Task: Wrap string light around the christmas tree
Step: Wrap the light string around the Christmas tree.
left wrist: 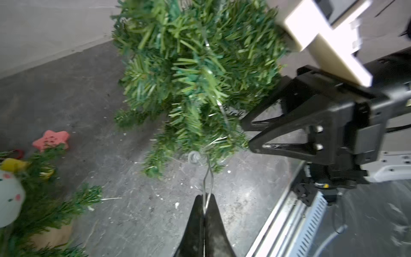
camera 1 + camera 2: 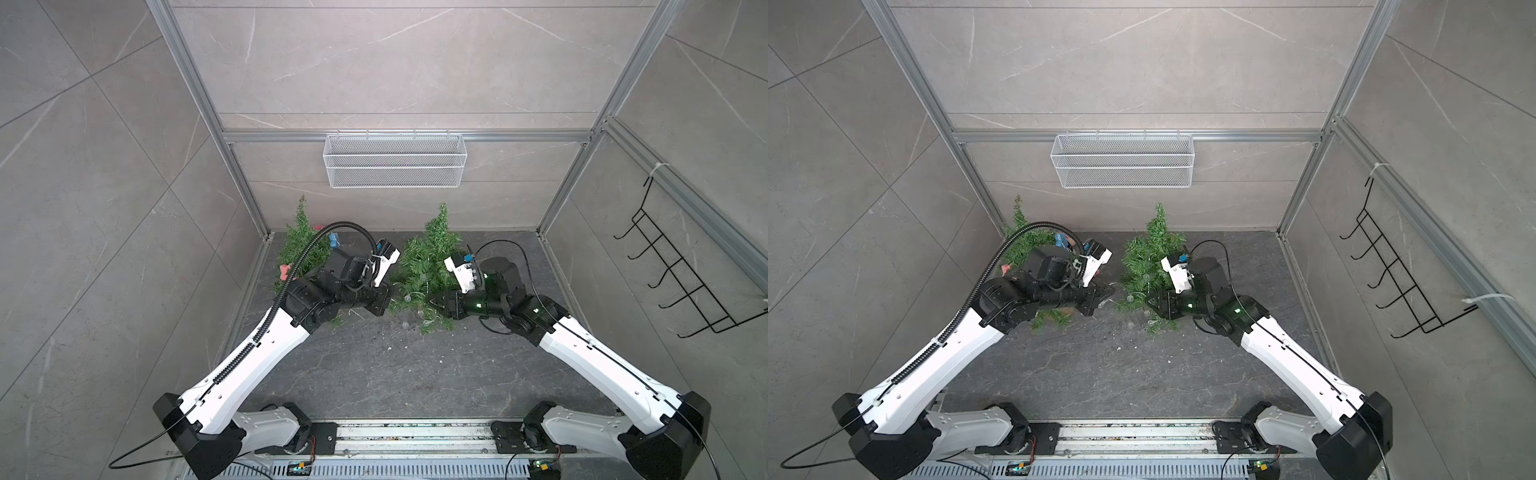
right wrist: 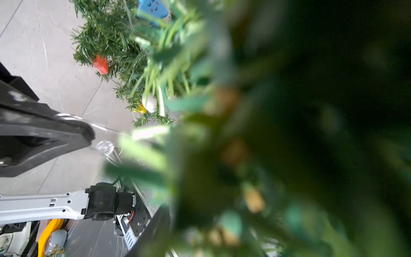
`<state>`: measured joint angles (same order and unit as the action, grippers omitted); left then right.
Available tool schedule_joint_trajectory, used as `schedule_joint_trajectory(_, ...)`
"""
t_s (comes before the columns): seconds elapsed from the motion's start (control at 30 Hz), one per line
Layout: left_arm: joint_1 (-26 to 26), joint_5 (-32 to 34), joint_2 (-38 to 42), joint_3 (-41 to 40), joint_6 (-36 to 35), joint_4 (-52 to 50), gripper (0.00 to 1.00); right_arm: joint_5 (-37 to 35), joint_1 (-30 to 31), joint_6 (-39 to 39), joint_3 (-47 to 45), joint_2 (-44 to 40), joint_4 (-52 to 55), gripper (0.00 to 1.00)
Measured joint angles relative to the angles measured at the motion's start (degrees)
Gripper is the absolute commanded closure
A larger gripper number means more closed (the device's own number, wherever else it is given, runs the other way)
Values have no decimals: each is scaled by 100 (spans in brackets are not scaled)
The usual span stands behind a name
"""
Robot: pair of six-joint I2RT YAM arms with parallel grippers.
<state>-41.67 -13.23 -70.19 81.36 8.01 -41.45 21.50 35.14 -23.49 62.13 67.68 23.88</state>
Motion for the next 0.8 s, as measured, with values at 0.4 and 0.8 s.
schedule_joint_trajectory(0.4, -173, -398, 570, 809, 245, 518, 100, -704, 435, 350, 0, -514, 55, 40)
schedule_joint_trajectory(0.8, -258, -717, 13, 715, 179, 424, 100, -1029, 1241, 734, 0, -835, -168, 38)
